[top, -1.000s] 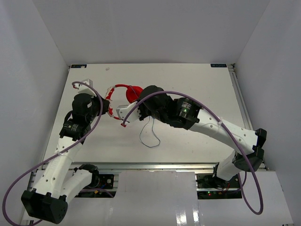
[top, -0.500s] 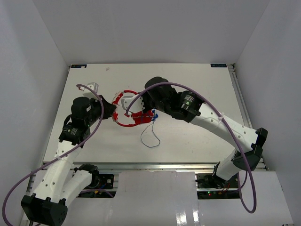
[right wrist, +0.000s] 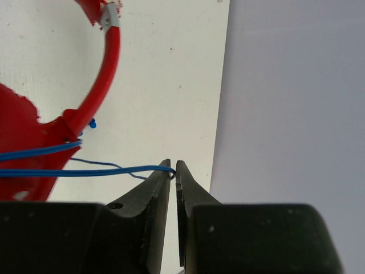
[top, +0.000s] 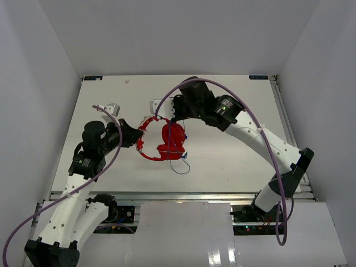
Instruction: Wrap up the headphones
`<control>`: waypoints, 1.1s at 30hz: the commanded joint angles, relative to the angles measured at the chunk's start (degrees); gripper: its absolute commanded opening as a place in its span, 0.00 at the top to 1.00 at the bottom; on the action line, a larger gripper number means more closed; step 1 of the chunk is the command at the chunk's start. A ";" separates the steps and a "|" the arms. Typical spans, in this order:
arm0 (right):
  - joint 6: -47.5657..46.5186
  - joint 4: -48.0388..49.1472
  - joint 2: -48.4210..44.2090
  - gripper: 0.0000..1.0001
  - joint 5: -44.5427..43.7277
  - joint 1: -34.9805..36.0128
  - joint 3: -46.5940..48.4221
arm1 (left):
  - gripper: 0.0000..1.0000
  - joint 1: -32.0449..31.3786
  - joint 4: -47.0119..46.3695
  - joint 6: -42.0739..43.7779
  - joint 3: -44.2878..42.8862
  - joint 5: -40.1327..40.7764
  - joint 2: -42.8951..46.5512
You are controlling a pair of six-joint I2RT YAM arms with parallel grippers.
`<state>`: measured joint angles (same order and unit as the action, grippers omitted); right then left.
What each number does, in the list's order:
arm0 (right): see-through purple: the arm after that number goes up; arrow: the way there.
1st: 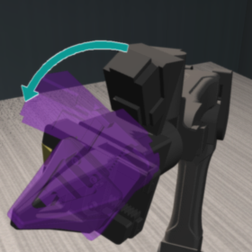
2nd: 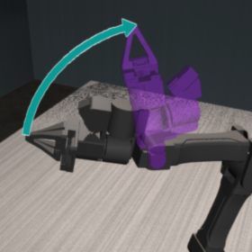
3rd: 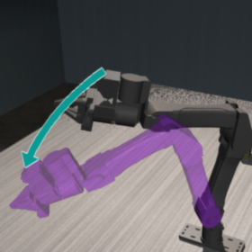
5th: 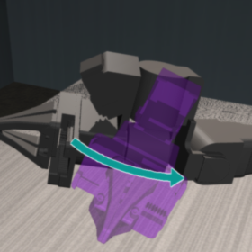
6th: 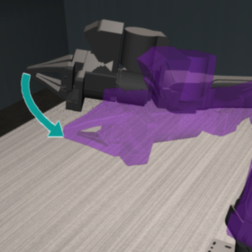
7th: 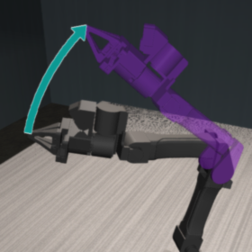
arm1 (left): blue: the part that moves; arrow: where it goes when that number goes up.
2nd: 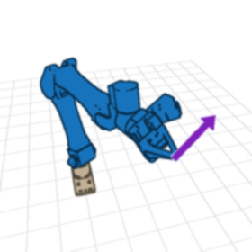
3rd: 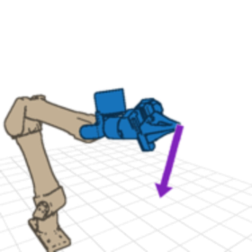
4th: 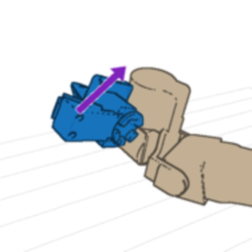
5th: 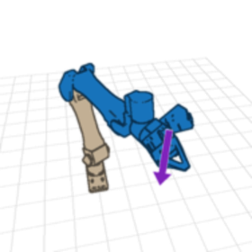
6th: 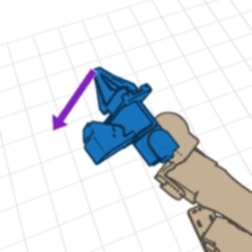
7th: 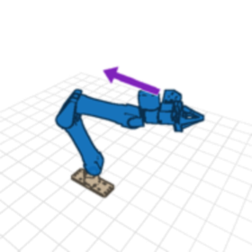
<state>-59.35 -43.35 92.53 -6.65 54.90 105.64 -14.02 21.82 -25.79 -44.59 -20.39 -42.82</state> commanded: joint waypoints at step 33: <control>6.54 -11.32 2.49 0.23 68.10 -25.37 1.44 | 1.00 -0.13 2.17 -11.61 -19.04 1.64 3.10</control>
<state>-48.45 -51.83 95.96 49.72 29.74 112.12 -14.02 26.91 -31.85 -57.31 -19.78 -39.43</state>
